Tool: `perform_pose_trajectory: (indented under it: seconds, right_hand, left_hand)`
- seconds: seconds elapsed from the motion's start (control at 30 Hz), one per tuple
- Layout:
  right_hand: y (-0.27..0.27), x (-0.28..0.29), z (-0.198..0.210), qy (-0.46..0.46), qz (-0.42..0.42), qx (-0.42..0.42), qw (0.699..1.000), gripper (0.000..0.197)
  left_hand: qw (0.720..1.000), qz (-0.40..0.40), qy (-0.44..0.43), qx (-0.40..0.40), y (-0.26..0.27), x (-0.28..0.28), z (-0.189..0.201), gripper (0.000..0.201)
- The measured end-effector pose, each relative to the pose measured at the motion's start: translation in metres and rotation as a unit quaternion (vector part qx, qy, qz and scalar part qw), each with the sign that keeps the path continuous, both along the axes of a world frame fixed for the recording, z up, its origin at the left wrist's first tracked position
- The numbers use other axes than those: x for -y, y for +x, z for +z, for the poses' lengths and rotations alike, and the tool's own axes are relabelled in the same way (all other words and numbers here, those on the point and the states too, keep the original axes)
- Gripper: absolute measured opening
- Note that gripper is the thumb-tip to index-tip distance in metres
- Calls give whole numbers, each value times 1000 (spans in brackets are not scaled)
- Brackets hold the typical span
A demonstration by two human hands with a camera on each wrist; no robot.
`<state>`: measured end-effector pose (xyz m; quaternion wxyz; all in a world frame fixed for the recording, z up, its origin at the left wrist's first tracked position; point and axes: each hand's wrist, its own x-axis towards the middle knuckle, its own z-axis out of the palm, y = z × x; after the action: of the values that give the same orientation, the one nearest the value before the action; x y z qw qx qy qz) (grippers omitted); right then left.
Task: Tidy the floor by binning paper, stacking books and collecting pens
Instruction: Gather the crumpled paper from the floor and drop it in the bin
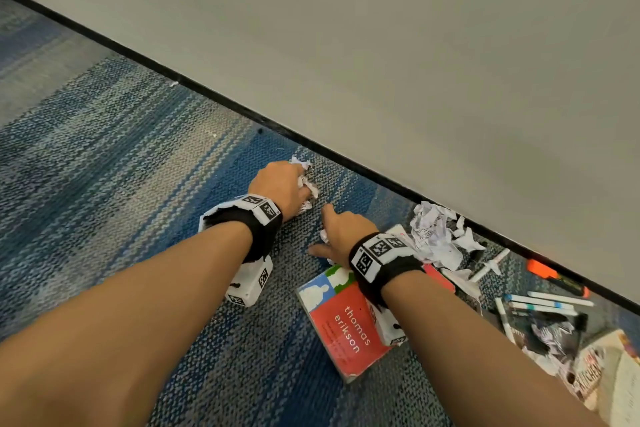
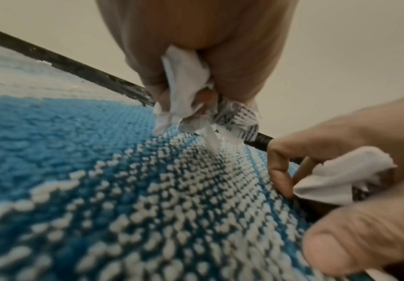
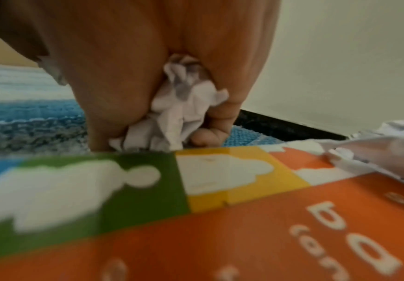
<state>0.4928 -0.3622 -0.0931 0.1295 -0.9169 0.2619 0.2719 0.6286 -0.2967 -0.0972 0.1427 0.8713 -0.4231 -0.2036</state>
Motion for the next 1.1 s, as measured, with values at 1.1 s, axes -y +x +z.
perform_pose_trajectory:
  seconds: [1.1]
  right_hand:
    - [-256,6,184,-15,-401,197,895,19]
  left_hand:
    - [900,-431,-47,43,-218,63,129,32]
